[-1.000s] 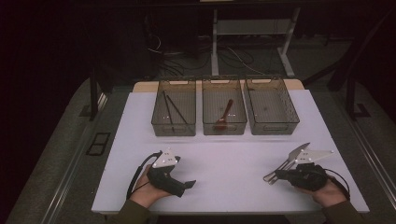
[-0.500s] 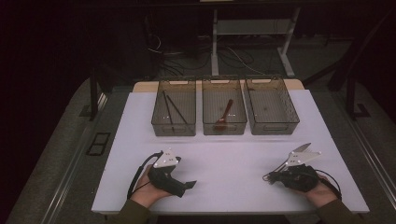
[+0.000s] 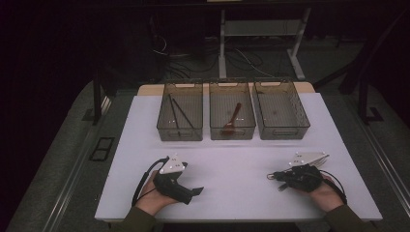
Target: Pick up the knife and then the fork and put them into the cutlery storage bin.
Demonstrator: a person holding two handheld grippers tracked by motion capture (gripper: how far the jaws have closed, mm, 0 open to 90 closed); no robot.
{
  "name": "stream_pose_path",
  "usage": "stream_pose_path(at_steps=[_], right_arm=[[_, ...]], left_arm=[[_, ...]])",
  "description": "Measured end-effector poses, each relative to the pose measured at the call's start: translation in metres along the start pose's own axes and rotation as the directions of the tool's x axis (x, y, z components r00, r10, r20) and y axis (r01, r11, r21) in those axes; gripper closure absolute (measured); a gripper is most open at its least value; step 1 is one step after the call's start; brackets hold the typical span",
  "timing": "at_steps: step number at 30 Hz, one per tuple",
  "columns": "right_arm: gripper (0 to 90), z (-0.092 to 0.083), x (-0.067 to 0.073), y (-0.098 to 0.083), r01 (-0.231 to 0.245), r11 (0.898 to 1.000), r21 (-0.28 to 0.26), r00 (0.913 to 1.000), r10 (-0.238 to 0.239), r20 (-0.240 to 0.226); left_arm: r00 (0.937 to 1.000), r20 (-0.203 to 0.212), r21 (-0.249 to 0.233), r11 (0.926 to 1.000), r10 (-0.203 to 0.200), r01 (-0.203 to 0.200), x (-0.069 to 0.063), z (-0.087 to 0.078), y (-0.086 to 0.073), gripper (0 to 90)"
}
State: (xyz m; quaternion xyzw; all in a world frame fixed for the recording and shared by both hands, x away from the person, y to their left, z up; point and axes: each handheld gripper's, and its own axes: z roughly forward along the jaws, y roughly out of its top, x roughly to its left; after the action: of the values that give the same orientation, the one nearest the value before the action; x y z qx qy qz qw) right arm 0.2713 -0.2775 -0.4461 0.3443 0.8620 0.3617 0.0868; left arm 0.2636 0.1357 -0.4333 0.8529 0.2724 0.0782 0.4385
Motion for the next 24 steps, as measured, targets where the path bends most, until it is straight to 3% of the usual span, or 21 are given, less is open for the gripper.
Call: stream_pose_path(at_steps=[17, 24], right_arm=[[89.9, 0.019, -0.017, 0.019, 0.002, 1.0, -0.006, 1.0, -0.002, 0.009], [89.8, 0.019, -0.018, 0.021, 0.007, 1.0, 0.002, 1.0, -0.007, 0.004]], left_arm=[[1.0, 0.004, 0.001, 1.0, 0.0, 0.0, 0.0, 0.0, 0.0, 0.0], [1.0, 0.006, -0.001, 1.0, 0.001, -0.001, -0.001, 0.0, 0.0, 0.0]])
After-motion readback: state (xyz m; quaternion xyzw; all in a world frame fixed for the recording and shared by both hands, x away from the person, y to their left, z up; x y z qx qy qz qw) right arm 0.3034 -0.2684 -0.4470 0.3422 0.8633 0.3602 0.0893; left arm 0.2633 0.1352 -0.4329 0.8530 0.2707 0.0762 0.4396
